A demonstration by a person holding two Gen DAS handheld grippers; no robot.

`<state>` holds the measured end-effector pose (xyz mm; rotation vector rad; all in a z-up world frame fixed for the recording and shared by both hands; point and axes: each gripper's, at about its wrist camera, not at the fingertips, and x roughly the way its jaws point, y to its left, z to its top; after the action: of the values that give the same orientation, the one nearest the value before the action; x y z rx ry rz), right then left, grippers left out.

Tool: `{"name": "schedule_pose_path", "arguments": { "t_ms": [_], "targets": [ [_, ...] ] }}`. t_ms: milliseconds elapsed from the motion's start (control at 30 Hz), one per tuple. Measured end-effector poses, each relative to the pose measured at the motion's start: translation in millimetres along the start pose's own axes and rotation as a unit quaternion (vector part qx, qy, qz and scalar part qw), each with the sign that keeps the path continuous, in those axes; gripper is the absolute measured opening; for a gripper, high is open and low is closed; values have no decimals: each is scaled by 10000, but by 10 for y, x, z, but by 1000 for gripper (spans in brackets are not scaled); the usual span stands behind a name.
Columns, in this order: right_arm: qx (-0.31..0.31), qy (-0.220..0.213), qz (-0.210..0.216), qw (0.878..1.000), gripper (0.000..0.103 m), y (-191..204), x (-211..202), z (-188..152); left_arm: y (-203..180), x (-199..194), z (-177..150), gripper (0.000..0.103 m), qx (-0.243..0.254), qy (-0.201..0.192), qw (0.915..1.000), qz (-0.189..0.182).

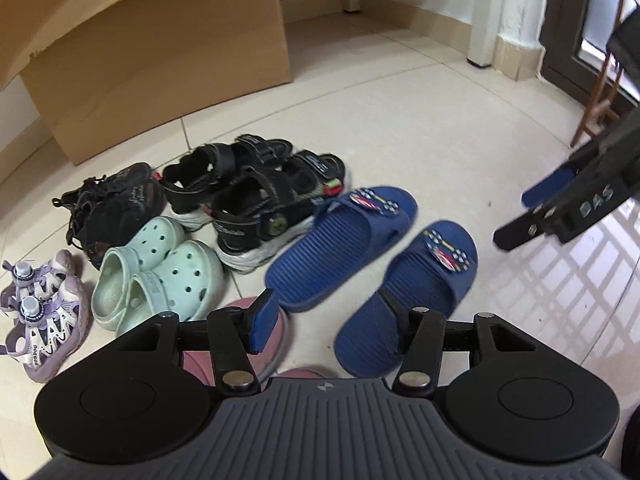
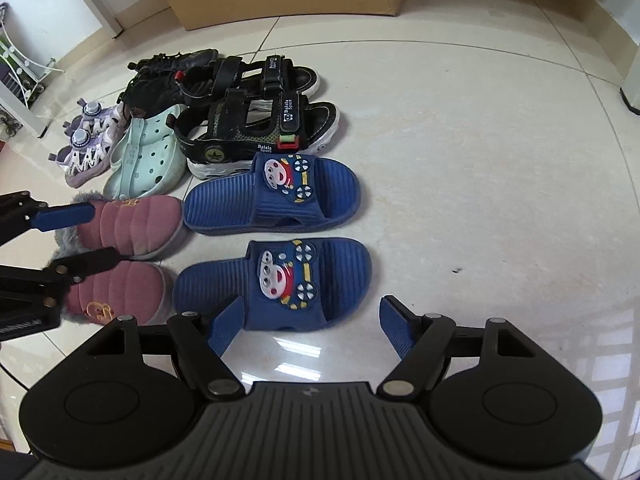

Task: Organize scattered shoes

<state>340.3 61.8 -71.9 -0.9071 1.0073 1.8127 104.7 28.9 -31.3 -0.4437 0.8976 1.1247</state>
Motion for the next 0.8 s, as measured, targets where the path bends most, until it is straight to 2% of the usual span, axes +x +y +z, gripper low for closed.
{"name": "schedule_pose_path", "arguments": {
  "t_ms": [167,267,367,633,800],
  "targets": [
    [78,-137,-39,9999,82,-45,-251,-119,-145,81,36,60,174,-58,9998,-5],
    [149,-240,-104,9995,83,-68,-368,-194,-200,218,77,63,235,-110,9996,-142],
    [333,-264,-168,9990,83,-120,-444,-278,-268,409,110,63,344,-2,9990,-268],
    [746,-232,-182,9968,83,-299,-383,-309,-356,893,160,63,766,290,9957,-426],
    [882,-195,-106,9959,83,-388,-288,-282,-374,1150,198,63,802,382,9950,-451]
  ]
}}
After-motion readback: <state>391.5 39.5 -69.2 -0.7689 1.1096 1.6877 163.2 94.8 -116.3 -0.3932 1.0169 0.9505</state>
